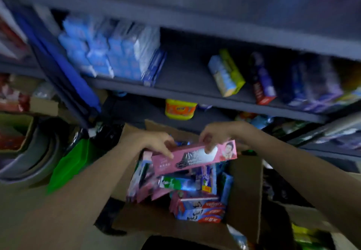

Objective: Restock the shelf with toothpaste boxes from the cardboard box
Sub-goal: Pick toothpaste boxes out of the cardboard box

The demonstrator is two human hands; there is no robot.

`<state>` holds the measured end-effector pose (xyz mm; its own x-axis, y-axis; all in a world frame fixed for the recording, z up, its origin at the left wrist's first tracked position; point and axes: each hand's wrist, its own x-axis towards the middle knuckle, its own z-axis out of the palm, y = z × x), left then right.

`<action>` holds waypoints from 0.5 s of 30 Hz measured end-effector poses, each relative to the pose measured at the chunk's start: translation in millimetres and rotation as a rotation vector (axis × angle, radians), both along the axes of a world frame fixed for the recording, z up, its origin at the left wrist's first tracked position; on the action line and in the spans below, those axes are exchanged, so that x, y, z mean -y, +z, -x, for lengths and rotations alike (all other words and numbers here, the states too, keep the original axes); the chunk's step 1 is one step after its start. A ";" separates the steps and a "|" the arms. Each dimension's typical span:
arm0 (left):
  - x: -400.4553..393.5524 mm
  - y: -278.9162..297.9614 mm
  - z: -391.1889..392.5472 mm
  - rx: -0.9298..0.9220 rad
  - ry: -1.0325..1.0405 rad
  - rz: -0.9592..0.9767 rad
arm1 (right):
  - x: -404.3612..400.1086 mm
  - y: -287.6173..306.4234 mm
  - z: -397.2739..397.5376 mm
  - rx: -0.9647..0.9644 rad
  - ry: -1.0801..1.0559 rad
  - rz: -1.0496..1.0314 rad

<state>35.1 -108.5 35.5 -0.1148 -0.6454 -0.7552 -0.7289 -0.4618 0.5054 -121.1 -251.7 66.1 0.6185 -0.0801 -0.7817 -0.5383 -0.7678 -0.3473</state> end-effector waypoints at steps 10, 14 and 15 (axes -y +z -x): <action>135.1 208.5 25.1 -0.176 0.041 0.241 | 49.9 199.6 113.4 0.445 -0.356 0.404; 176.5 274.5 46.0 -0.234 0.027 0.323 | 55.5 240.9 130.9 0.504 -0.272 0.912; 184.3 286.8 52.2 -0.244 0.027 0.352 | 61.8 247.6 134.4 0.519 -0.278 1.008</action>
